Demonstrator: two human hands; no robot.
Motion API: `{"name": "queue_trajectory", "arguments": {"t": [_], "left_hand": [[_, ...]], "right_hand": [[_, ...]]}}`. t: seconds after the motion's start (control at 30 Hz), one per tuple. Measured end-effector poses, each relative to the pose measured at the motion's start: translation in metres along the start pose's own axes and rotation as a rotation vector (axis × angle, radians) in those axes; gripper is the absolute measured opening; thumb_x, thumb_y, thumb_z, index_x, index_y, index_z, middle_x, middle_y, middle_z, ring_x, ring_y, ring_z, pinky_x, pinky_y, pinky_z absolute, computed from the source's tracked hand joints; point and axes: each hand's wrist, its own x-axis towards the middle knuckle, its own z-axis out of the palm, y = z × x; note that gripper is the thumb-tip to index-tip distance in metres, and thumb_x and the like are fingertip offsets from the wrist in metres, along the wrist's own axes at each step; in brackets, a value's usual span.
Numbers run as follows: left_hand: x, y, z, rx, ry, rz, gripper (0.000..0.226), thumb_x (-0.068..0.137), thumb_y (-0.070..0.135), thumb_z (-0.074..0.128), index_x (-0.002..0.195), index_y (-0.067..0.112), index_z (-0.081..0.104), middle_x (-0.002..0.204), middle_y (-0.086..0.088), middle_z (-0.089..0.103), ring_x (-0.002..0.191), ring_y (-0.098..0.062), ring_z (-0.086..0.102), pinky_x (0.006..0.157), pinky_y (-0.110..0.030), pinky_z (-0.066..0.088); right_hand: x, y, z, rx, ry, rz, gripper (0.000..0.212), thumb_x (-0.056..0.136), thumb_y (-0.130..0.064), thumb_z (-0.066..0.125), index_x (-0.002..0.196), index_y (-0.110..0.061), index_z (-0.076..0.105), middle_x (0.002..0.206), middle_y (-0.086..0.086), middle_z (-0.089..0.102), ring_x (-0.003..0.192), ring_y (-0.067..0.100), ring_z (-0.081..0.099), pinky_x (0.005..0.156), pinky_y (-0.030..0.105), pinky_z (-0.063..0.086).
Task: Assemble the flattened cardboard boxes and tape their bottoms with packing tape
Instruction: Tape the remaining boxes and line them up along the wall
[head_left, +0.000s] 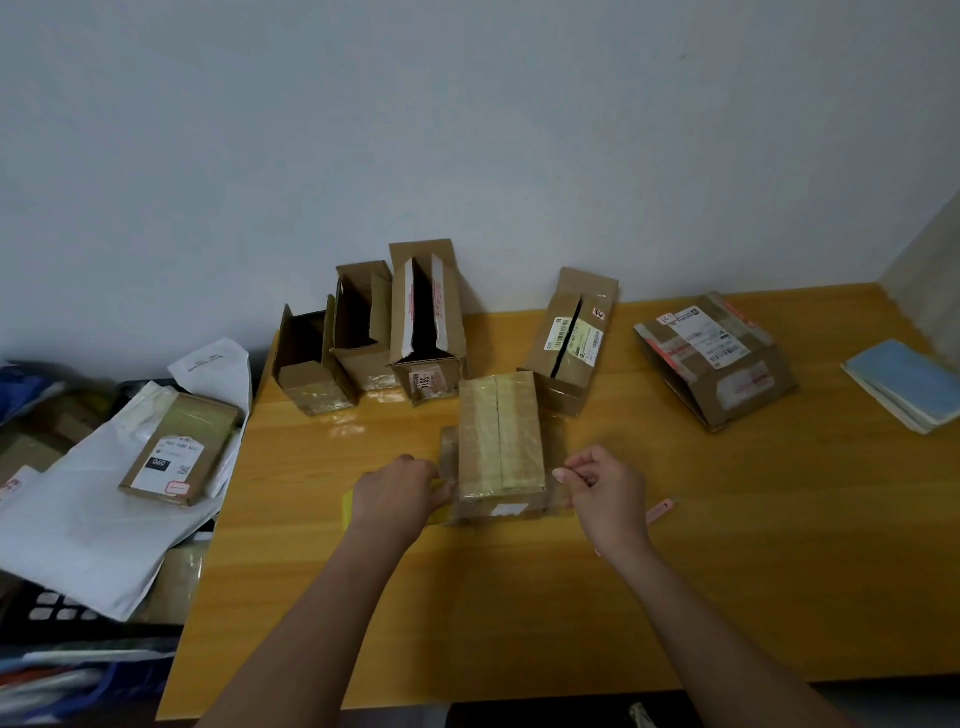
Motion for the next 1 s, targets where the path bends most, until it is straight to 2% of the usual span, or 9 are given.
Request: {"name": "queue_trajectory", "arguments": {"t": [0.2,0.4,0.53,0.7,0.77,0.83,0.9,1.0], "left_hand": [[0.002,0.001,0.000,-0.008,-0.008,0.001,0.041,0.098,0.053,0.041,0.108,0.023,0.067,0.106,0.000,0.060,0.092,-0.022,0.061,0.069,-0.031,0.044],[0.004,0.003,0.001,-0.016,-0.049,-0.007,0.041,0.098,0.051,0.041,0.112,0.022,0.066,0.111,-0.001,0.060,0.096,-0.023,0.061,0.074,-0.033,0.048],[0.006,0.005,0.004,-0.018,-0.053,-0.001,0.040,0.099,0.051,0.040,0.112,0.024,0.066,0.110,0.001,0.060,0.096,-0.021,0.061,0.073,-0.033,0.050],[0.009,0.007,0.008,-0.047,-0.079,-0.019,0.038,0.100,0.049,0.040,0.118,0.025,0.064,0.113,0.000,0.060,0.098,-0.023,0.061,0.074,-0.034,0.050],[0.008,0.009,0.009,-0.046,-0.065,-0.012,0.038,0.100,0.047,0.039,0.130,0.030,0.054,0.113,0.000,0.060,0.099,-0.024,0.062,0.073,-0.034,0.049],[0.007,0.011,0.011,-0.051,-0.056,0.011,0.045,0.101,0.044,0.037,0.146,0.039,0.031,0.111,-0.002,0.060,0.098,-0.025,0.062,0.072,-0.035,0.049],[0.006,0.012,0.012,-0.067,-0.062,0.017,0.054,0.102,0.043,0.037,0.150,0.044,0.013,0.110,-0.003,0.060,0.097,-0.027,0.062,0.070,-0.035,0.048],[0.006,0.013,0.013,-0.116,-0.061,0.001,0.060,0.102,0.044,0.038,0.150,0.046,0.004,0.107,-0.004,0.060,0.092,-0.027,0.062,0.064,-0.034,0.045]], "right_hand": [[0.001,0.000,0.000,0.006,-0.002,0.013,0.013,0.086,-0.005,0.071,0.085,-0.013,0.061,0.083,0.004,0.067,0.064,0.011,0.066,0.046,0.012,0.046],[0.005,0.003,0.001,0.006,-0.028,0.088,0.010,0.086,-0.006,0.071,0.091,-0.009,0.062,0.084,0.005,0.068,0.058,0.008,0.066,0.047,0.012,0.046],[0.006,0.007,0.002,0.035,-0.040,0.143,0.010,0.087,-0.005,0.070,0.092,-0.007,0.061,0.085,0.006,0.068,0.053,0.004,0.063,0.045,0.011,0.044],[0.009,0.010,0.008,0.055,-0.064,0.179,0.011,0.087,-0.002,0.069,0.091,-0.006,0.060,0.085,0.009,0.068,0.056,0.009,0.063,0.044,0.011,0.044],[0.010,0.010,0.010,0.051,-0.070,0.185,0.011,0.087,-0.002,0.069,0.093,-0.005,0.060,0.086,0.010,0.068,0.057,0.011,0.064,0.045,0.011,0.045],[0.011,0.012,0.010,0.054,-0.072,0.185,0.011,0.086,-0.001,0.069,0.093,-0.004,0.060,0.086,0.011,0.069,0.057,0.012,0.064,0.045,0.013,0.046],[0.012,0.012,0.009,0.051,-0.074,0.186,0.012,0.086,-0.002,0.069,0.094,-0.004,0.060,0.087,0.012,0.069,0.056,0.011,0.064,0.046,0.013,0.047],[0.013,0.011,0.009,0.047,-0.081,0.190,0.015,0.086,-0.004,0.071,0.096,-0.006,0.060,0.090,0.009,0.069,0.059,0.012,0.065,0.048,0.015,0.049]]}}
